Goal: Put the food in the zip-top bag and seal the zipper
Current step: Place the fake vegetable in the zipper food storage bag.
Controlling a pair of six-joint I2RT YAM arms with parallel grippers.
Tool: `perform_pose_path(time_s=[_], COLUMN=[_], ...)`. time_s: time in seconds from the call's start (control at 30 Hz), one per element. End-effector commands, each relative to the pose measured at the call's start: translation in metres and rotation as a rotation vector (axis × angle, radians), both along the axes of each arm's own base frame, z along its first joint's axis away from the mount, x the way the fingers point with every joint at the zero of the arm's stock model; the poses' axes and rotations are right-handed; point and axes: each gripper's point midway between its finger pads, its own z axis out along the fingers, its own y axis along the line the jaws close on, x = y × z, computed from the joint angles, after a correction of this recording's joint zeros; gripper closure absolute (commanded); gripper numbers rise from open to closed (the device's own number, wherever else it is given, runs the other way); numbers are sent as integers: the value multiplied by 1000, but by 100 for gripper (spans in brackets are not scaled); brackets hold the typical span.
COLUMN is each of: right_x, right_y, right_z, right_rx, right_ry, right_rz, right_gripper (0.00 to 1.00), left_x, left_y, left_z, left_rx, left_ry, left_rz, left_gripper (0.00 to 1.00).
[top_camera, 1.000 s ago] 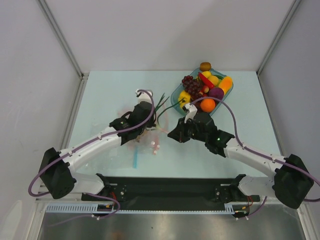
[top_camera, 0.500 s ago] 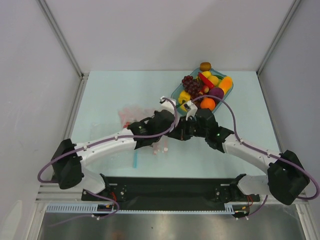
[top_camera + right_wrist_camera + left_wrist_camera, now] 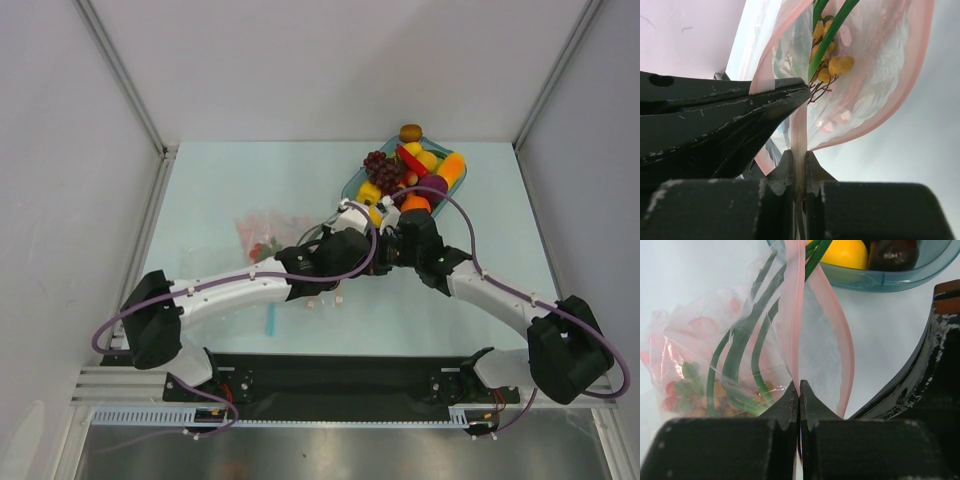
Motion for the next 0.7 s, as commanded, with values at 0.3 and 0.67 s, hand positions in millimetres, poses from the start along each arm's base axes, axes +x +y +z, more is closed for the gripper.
perform_pose_path(time_s=[0.3, 0.67], right_x=[2, 1], right_y=[-5, 3], right_z=[23, 9], right_rx=[34, 38], right_ry=[30, 105], right_rz=[26, 52], right_gripper=[100, 100], left_x=[5, -9], left_y=[-10, -30], left_z=[14, 23], left_rx=[18, -4], left_ry=[-23, -43], left_rz=[-13, -118], left_gripper=[100, 100])
